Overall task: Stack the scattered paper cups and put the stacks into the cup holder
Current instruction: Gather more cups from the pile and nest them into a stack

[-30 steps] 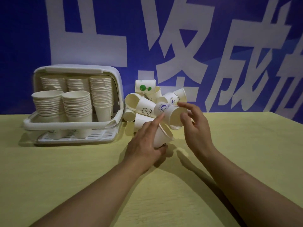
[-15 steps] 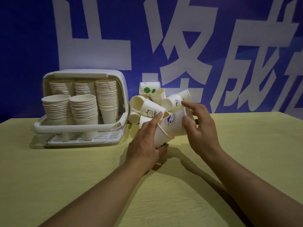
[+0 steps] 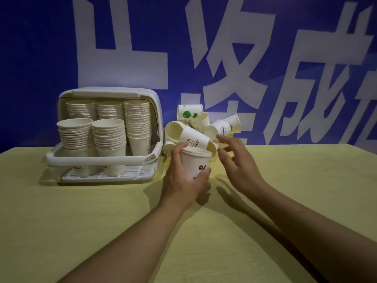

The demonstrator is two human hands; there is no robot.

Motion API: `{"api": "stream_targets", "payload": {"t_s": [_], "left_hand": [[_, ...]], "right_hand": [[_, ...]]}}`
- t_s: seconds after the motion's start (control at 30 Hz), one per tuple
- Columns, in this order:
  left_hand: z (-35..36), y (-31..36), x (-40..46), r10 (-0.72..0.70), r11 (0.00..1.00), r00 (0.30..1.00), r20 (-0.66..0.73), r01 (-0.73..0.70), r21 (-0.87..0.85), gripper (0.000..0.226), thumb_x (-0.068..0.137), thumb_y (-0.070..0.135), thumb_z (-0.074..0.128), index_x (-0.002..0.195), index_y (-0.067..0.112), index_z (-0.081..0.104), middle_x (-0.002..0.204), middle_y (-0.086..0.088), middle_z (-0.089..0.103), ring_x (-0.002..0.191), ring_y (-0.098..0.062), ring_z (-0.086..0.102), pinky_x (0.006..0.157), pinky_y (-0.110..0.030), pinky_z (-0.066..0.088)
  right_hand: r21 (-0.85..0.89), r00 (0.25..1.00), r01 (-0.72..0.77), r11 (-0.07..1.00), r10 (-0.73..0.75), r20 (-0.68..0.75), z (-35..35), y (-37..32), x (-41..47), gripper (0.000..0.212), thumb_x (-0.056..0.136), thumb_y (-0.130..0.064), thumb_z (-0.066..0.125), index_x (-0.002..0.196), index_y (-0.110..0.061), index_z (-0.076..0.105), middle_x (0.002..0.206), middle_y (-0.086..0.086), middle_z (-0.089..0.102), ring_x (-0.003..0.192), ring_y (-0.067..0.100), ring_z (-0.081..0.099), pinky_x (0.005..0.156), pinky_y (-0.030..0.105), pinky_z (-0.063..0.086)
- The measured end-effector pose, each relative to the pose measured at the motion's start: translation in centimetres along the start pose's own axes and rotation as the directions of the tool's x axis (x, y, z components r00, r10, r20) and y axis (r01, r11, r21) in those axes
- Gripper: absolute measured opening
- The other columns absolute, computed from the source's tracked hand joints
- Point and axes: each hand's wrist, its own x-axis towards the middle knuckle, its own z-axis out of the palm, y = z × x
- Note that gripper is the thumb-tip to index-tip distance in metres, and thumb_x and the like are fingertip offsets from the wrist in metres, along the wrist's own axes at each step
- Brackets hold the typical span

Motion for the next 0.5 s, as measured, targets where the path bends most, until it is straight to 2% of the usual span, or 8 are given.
{"api": "stream_targets", "payload": {"t_s": [0.07,0.1,0.17,0.2,0.23,0.3,0.4,0.5], "left_hand": [[-0.1,-0.2,0.5,-0.106,0.988,0.993,-0.061,0.098,-0.119,0.074,0.068,0.058,0.076,0.128,0.055,0.031,0.123,0.007,0.058,0.098,-0.024,0.065,0.078,-0.052,0.059],[-0.2,-0.3,0.6,-0.139,0.979,0.988,-0.071,0.126,-0.162,0.076,0.063,0.064,0.071,0.128,0.056,0.033,0.121,0.006,0.059,0.095,-0.023,0.066,0.075,-0.055,0.059],[-0.2,-0.6,0.8,-0.146,0.973,0.987,-0.071,0.130,-0.192,0.078,0.058,0.069,0.067,0.127,0.055,0.034,0.119,0.007,0.061,0.096,-0.018,0.066,0.078,-0.052,0.059],[-0.1,-0.8,0.9,-0.139,0.974,0.988,-0.067,0.125,-0.191,0.077,0.057,0.070,0.066,0.126,0.055,0.034,0.117,0.009,0.062,0.097,-0.016,0.066,0.081,-0.048,0.058],[0.0,-1.0,1.0,-0.133,0.974,0.989,-0.061,0.120,-0.192,0.075,0.057,0.070,0.066,0.124,0.056,0.034,0.114,0.013,0.061,0.097,-0.014,0.065,0.083,-0.045,0.058],[0.2,-1.4,1.3,-0.133,0.973,0.990,-0.043,0.122,-0.196,0.071,0.061,0.066,0.070,0.122,0.059,0.033,0.110,0.018,0.059,0.096,-0.009,0.064,0.081,-0.041,0.058],[0.4,-1.9,1.5,-0.152,0.969,0.988,-0.036,0.142,-0.201,0.068,0.073,0.054,0.078,0.126,0.053,0.036,0.113,0.012,0.060,0.092,-0.007,0.064,0.076,-0.038,0.059],[0.5,-2.1,1.6,-0.147,0.968,0.989,-0.034,0.136,-0.211,0.072,0.063,0.062,0.072,0.125,0.054,0.037,0.112,0.012,0.063,0.088,-0.009,0.067,0.077,-0.043,0.060]], "right_hand": [[-0.276,0.999,0.009,0.961,0.000,0.034,-0.4,1.3,2.6,0.053,0.097,-0.023,0.059,0.146,-0.031,0.041,0.147,-0.006,0.044,0.128,0.013,0.044,0.105,0.035,0.040],[-0.419,0.996,0.044,0.907,-0.006,0.092,-0.7,1.9,3.9,0.059,0.095,-0.023,0.062,0.148,-0.033,0.038,0.151,-0.005,0.040,0.134,0.018,0.040,0.109,0.040,0.037],[-0.654,0.973,0.189,0.733,-0.048,0.227,-1.2,3.2,6.5,0.066,0.094,-0.028,0.064,0.150,-0.037,0.031,0.157,-0.004,0.033,0.142,0.024,0.033,0.113,0.046,0.033],[-0.717,0.959,0.247,0.652,-0.060,0.276,-1.4,3.8,7.6,0.068,0.093,-0.029,0.065,0.151,-0.038,0.028,0.158,-0.002,0.032,0.143,0.026,0.031,0.113,0.048,0.032],[-0.748,0.952,0.275,0.604,-0.066,0.297,-1.5,4.4,8.7,0.071,0.092,-0.031,0.066,0.152,-0.037,0.027,0.158,-0.001,0.031,0.144,0.027,0.030,0.113,0.048,0.031],[-0.764,0.954,0.277,0.583,-0.072,0.291,-1.6,5.1,10.6,0.078,0.089,-0.033,0.071,0.152,-0.036,0.026,0.159,0.000,0.031,0.144,0.028,0.030,0.113,0.048,0.031],[-0.766,0.936,0.332,0.551,-0.092,0.339,-0.7,5.8,12.6,0.085,0.084,-0.039,0.075,0.152,-0.034,0.026,0.158,-0.001,0.033,0.144,0.027,0.030,0.113,0.050,0.030],[-0.737,0.902,0.415,0.534,-0.137,0.409,0.5,6.2,13.3,0.083,0.083,-0.040,0.076,0.152,-0.030,0.031,0.154,-0.001,0.041,0.141,0.026,0.035,0.113,0.052,0.031]]}}
